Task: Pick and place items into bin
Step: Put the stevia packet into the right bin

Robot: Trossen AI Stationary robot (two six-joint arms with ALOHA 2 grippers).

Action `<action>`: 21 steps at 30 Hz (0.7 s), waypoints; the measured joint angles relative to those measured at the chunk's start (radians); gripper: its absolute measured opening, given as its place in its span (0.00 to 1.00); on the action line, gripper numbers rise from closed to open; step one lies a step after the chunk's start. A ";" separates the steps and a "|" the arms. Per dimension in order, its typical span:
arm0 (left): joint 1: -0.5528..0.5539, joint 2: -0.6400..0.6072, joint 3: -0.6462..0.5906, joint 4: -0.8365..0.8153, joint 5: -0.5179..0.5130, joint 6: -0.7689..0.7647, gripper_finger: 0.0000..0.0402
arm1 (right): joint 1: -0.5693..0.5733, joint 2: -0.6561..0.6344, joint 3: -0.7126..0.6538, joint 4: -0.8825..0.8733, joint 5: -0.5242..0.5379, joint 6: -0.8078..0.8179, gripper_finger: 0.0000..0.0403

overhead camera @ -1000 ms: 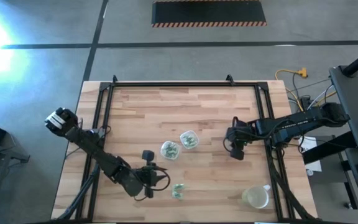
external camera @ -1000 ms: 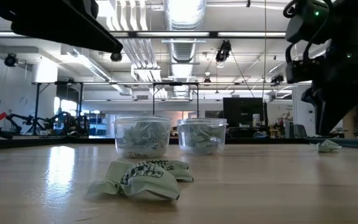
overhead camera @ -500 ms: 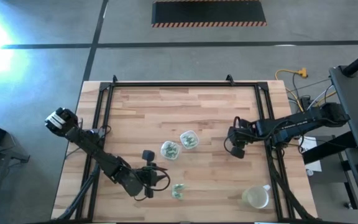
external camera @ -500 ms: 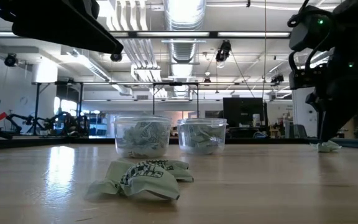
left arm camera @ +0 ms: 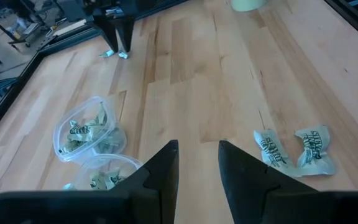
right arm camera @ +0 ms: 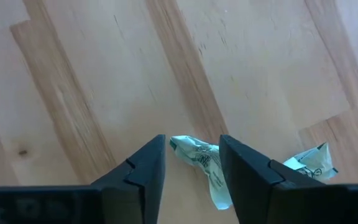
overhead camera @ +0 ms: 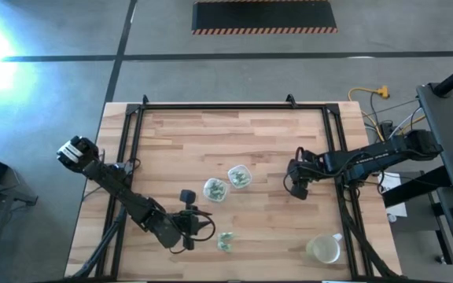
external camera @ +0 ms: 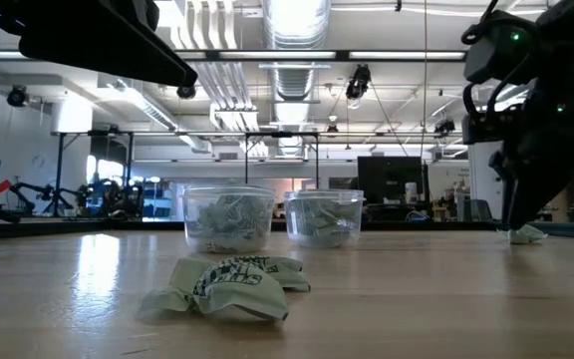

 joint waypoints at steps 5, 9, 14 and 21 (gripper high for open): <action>0.000 0.000 0.000 -0.001 0.000 0.000 0.24 | -0.001 0.001 -0.004 0.000 0.000 0.003 0.37; 0.000 0.000 -0.001 -0.003 0.000 0.000 0.24 | -0.001 0.001 -0.006 0.005 0.000 0.003 0.36; 0.000 0.000 -0.001 -0.003 0.000 0.001 0.24 | -0.004 0.001 -0.013 0.014 0.000 0.014 0.36; 0.000 0.000 -0.002 -0.003 0.000 0.001 0.24 | -0.023 0.001 -0.029 0.025 0.000 0.014 0.38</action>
